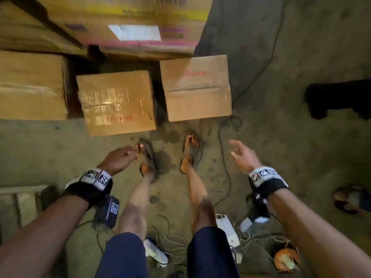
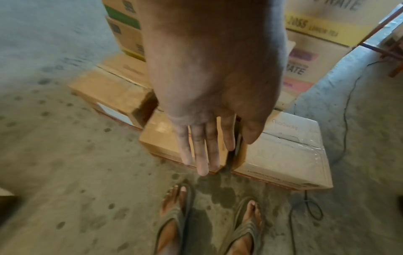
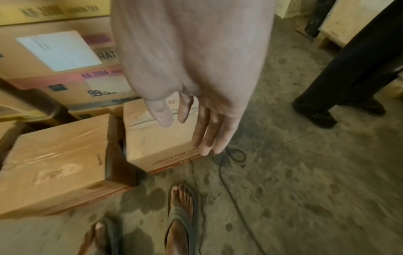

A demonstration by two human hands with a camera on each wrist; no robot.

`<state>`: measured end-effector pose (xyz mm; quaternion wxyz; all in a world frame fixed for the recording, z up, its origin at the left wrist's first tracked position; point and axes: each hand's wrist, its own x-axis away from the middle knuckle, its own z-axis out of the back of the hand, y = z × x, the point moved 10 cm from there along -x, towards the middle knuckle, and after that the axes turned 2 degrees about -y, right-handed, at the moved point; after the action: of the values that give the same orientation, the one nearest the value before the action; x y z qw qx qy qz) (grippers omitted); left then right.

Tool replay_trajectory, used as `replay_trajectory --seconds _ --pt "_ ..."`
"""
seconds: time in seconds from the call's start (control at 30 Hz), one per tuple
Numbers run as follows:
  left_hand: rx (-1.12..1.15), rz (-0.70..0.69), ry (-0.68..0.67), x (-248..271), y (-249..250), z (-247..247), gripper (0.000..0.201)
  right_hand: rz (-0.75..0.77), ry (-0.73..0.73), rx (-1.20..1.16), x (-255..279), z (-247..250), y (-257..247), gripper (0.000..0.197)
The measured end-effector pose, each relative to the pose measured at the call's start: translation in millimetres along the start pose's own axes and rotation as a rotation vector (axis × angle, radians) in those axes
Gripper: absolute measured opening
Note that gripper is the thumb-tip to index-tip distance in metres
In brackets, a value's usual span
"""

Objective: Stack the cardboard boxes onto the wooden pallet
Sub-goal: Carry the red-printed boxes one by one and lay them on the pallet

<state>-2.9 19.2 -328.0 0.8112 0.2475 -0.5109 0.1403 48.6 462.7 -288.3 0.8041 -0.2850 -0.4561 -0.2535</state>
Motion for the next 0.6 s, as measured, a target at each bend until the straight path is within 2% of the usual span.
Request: replay_trajectory --seconds 0.03,0.07,0.17,0.23,0.33,0.47,0.6 --pt "0.010 -0.033 -0.061 -5.8 38.4 4.9 0.020 0.015 0.020 -0.011 -24.4 6.2 -1.6 0.050" --pt "0.061 -0.029 -0.058 -10.5 48.5 -24.7 0.024 0.031 0.029 -0.012 -46.3 10.9 -4.5 0.051" --pt "0.199 -0.083 -0.022 -56.2 95.3 -49.2 0.037 0.070 0.094 0.010 -114.0 20.6 -5.7 0.057" --pt "0.270 -0.037 0.031 -100.5 97.3 -65.8 0.057 0.096 0.142 0.010 -147.2 21.1 -5.7 0.066" --pt "0.300 -0.040 0.128 -152.9 105.6 -77.4 0.086 0.146 0.230 -0.007 -192.1 22.3 -2.9 0.080" --pt "0.377 -0.069 0.254 -205.0 106.6 -77.0 0.104 0.247 0.375 -0.039 -244.5 28.5 5.2 0.095" --pt "0.382 -0.176 0.367 -241.8 105.4 -68.2 0.122 0.312 0.418 -0.149 -290.3 31.8 13.1 0.112"
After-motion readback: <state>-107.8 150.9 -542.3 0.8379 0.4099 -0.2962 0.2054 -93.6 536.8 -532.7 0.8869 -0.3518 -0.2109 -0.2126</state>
